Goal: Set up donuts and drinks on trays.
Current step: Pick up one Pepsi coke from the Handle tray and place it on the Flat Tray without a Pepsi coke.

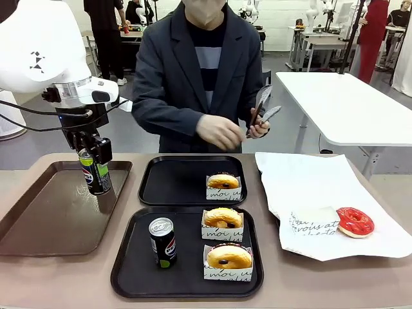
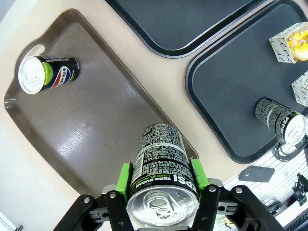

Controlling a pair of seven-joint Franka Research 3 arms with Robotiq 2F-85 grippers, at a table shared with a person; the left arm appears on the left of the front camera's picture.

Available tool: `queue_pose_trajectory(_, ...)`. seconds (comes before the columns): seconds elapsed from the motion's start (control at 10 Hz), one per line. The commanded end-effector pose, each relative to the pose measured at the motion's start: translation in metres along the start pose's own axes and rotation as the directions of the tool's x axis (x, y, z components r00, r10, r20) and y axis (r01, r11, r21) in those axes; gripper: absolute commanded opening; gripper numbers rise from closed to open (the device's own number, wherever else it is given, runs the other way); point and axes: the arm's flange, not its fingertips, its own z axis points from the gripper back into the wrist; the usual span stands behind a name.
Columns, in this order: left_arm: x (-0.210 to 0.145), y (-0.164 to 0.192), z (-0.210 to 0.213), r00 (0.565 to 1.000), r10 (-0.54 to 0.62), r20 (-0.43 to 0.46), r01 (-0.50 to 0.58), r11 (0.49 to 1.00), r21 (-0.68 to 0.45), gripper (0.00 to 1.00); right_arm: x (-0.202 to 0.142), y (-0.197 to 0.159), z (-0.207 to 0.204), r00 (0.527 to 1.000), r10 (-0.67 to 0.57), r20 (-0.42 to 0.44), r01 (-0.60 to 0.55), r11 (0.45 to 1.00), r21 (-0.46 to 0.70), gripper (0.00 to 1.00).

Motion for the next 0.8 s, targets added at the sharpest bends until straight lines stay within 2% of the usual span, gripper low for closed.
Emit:
queue_pose_trajectory(0.0,-0.002,-0.001,0.002,1.0,-0.011,0.007,0.011,1.0,0.001,0.58,0.002,0.0,0.001,1.0,0.015,0.019,-0.016,1.0,0.019,1.0)
queue_pose_trajectory(0.4,0.0,0.0,0.0,1.0,0.0,0.0,0.0,1.0,0.0,0.58,0.002,0.0,0.001,1.0,0.015,0.019,-0.016,1.0,0.019,1.0)
queue_pose_trajectory(0.7,0.028,-0.005,-0.002,1.0,-0.018,-0.005,0.018,1.0,-0.002,0.58,0.002,0.0,0.001,1.0,0.015,0.019,-0.016,1.0,0.019,1.0)
